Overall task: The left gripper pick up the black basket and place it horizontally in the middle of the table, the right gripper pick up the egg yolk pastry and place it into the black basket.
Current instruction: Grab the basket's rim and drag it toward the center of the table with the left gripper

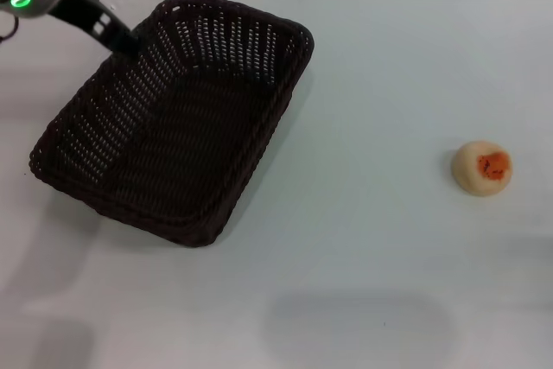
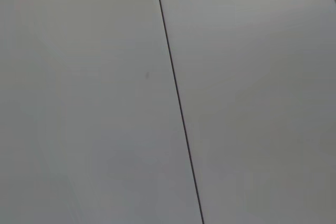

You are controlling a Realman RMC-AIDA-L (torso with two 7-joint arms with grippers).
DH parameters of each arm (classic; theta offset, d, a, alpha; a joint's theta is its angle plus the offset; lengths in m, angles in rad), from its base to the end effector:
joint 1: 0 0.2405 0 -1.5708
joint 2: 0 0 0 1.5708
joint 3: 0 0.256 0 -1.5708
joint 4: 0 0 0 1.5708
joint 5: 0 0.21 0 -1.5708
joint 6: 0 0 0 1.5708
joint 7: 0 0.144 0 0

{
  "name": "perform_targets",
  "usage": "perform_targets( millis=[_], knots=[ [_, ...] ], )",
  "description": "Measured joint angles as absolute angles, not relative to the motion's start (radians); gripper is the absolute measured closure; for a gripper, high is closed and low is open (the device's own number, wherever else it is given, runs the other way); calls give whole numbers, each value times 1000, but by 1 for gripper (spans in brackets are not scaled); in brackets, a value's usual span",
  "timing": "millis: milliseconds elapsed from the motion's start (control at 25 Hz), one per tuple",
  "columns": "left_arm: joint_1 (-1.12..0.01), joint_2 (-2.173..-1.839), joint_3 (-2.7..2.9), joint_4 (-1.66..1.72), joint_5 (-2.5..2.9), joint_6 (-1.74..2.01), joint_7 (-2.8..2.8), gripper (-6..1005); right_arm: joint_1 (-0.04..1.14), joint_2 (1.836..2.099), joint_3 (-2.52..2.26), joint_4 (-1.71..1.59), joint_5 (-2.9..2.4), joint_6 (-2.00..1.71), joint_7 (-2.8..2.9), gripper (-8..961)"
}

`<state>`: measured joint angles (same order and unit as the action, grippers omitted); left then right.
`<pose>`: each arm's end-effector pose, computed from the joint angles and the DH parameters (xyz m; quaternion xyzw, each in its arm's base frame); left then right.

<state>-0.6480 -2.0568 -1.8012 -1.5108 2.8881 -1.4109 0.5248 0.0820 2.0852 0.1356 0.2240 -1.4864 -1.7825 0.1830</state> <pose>-0.1566 0.4026 0.0648 -0.8701 -0.2535 0.1781 0.3833 0.3603 0.1729 0.0191 -0.5416 0.2207 0.3935 0.7093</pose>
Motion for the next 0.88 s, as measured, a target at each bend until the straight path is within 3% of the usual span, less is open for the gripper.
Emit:
perform_targets(
  millis=[880],
  knots=[
    [-754,-2031,-1851,-1267,2890,-1406,473,269,85,2085,98,218,-1486,-1785,180,179]
  ],
)
